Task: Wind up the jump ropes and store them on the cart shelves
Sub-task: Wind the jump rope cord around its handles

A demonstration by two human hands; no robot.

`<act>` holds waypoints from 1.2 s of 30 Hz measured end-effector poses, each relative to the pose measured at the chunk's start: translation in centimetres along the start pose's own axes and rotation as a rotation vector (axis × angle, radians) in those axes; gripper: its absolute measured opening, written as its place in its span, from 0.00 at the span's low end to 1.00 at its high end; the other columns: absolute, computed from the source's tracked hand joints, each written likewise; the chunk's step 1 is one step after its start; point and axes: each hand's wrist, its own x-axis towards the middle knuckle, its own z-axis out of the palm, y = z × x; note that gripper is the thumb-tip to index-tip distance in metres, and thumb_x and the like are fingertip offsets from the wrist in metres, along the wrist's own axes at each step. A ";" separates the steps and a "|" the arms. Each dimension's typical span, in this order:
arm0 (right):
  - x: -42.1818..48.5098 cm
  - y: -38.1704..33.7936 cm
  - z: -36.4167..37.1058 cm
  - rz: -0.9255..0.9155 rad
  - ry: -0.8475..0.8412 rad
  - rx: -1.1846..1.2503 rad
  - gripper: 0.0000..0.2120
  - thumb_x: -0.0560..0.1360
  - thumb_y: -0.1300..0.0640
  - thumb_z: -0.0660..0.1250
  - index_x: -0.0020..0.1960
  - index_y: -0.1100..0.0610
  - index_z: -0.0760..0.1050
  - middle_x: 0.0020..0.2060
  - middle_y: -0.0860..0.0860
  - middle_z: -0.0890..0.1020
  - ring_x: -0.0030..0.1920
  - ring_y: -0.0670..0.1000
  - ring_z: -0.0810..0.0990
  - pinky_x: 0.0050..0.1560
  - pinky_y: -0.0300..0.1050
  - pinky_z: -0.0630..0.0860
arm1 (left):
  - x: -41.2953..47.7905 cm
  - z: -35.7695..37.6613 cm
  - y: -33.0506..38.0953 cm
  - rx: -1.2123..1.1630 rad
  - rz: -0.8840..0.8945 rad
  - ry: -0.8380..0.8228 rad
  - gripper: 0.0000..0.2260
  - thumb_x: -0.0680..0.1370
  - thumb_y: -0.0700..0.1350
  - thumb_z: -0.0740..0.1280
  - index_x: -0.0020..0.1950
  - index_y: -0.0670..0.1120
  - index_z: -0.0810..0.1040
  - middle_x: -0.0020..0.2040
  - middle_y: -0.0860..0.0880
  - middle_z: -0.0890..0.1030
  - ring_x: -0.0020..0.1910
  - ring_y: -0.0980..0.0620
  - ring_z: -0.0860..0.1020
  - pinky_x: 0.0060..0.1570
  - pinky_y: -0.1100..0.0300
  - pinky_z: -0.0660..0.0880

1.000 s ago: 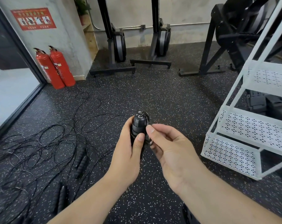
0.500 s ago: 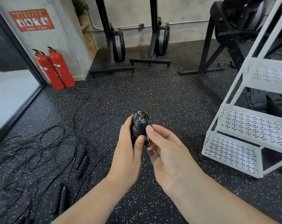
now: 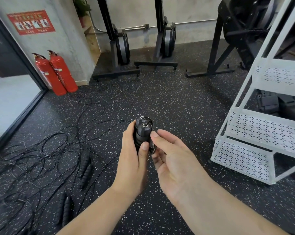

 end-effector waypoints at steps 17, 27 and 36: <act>1.0 -0.5 0.4 0.082 -0.038 0.063 0.10 0.76 0.68 0.75 0.54 0.57 0.85 0.43 0.54 0.89 0.32 0.45 0.83 0.42 0.40 0.77 | 0.1 -0.2 0.1 0.039 0.029 0.043 0.25 0.85 0.59 0.58 0.82 0.60 0.59 0.71 0.61 0.75 0.71 0.53 0.76 0.67 0.61 0.72; 2.0 -0.9 0.0 0.029 -0.145 -0.059 0.11 0.73 0.65 0.78 0.55 0.58 0.85 0.49 0.56 0.89 0.37 0.47 0.83 0.47 0.42 0.79 | 0.2 -0.4 0.8 0.028 -0.021 0.026 0.20 0.86 0.58 0.55 0.78 0.68 0.57 0.69 0.73 0.73 0.71 0.64 0.74 0.64 0.74 0.69; 3.5 -0.3 0.7 -0.154 -0.146 -0.165 0.07 0.74 0.65 0.78 0.49 0.56 0.87 0.46 0.54 0.86 0.48 0.53 0.84 0.54 0.50 0.79 | 0.3 -1.2 1.5 -0.006 -0.033 0.027 0.25 0.85 0.60 0.53 0.82 0.57 0.59 0.70 0.73 0.72 0.72 0.66 0.72 0.65 0.74 0.67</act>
